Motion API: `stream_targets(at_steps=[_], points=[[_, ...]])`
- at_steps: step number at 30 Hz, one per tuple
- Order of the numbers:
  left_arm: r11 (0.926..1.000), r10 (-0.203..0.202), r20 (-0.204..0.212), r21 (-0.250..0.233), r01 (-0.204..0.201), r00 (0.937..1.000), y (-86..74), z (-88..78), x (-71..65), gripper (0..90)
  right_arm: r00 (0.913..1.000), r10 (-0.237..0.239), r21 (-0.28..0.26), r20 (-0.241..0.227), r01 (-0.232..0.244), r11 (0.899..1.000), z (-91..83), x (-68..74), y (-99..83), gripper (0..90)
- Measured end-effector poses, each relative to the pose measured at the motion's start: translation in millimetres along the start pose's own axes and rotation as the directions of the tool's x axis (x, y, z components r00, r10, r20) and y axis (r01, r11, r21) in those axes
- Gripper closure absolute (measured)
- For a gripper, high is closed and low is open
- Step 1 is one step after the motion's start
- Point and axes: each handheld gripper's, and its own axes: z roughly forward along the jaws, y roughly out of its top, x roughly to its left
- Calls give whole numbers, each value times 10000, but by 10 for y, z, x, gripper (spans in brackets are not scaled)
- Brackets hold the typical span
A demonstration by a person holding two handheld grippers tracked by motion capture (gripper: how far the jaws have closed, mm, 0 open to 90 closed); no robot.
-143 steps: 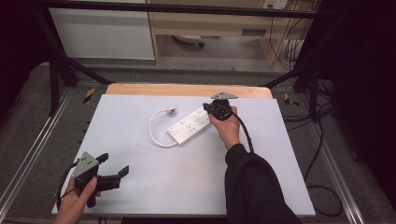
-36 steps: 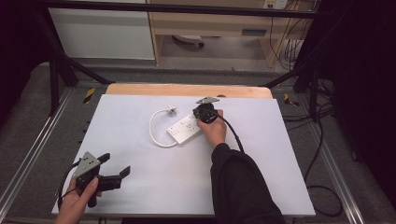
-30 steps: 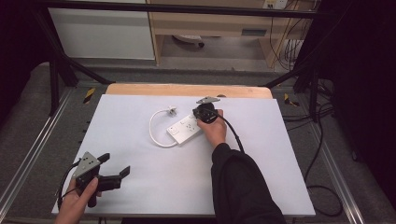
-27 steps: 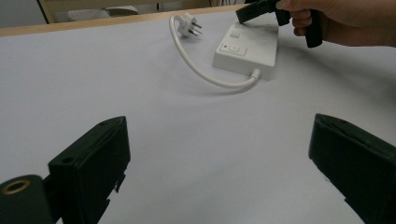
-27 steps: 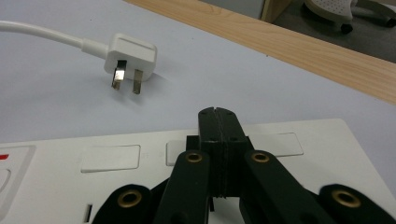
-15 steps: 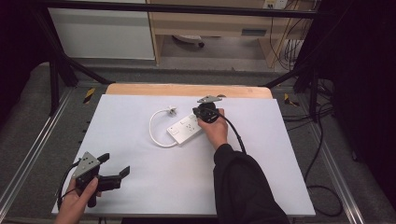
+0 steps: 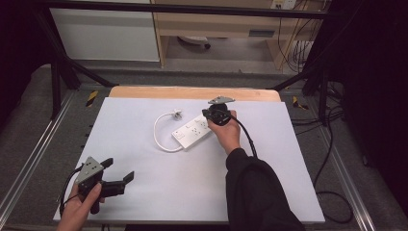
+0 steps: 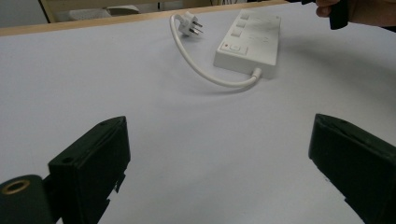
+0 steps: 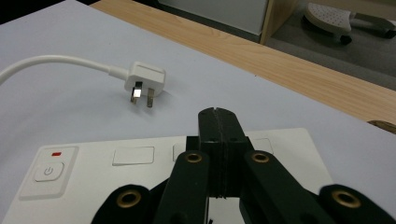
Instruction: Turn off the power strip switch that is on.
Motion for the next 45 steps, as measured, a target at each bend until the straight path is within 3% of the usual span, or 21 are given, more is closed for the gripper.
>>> stream_targets(at_steps=[16, 21, 25, 33, 40, 42, 45], points=[[10000, 2, -7, 18, -2, 10000, -3, -3, 1, 53, 9999, 103, -192, -39, -103, 9998, -248, -110, 2, 898], [10000, 13, 24, 22, -13, 10000, -5, -5, -2, 53, 9996, 190, -81, -194, -191, 9998, -334, -149, 6, 825], [10000, 13, 28, 25, -13, 10000, -4, -5, -2, 52, 9990, 256, -40, -364, -258, 9997, -405, -161, 31, 733], [10000, 6, 26, 17, -6, 10000, -7, -13, 0, 52, 9977, 668, 72, -152, -667, 9978, -540, -149, 93, 383], [10000, -3, -1, 50, 3, 10000, -12, -14, 2, 52, 9962, 865, 214, 46, -866, 9960, -663, -169, 78, 173], [10000, 1, -2, 65, -1, 10000, -13, -16, 3, 52, 9962, 835, 284, 263, -842, 9960, -705, -175, 62, 133], [10000, -8, -10, 53, 8, 10000, -14, -18, 6, 52, 9957, 898, 343, 212, -905, 9953, -783, -188, 41, 82]])
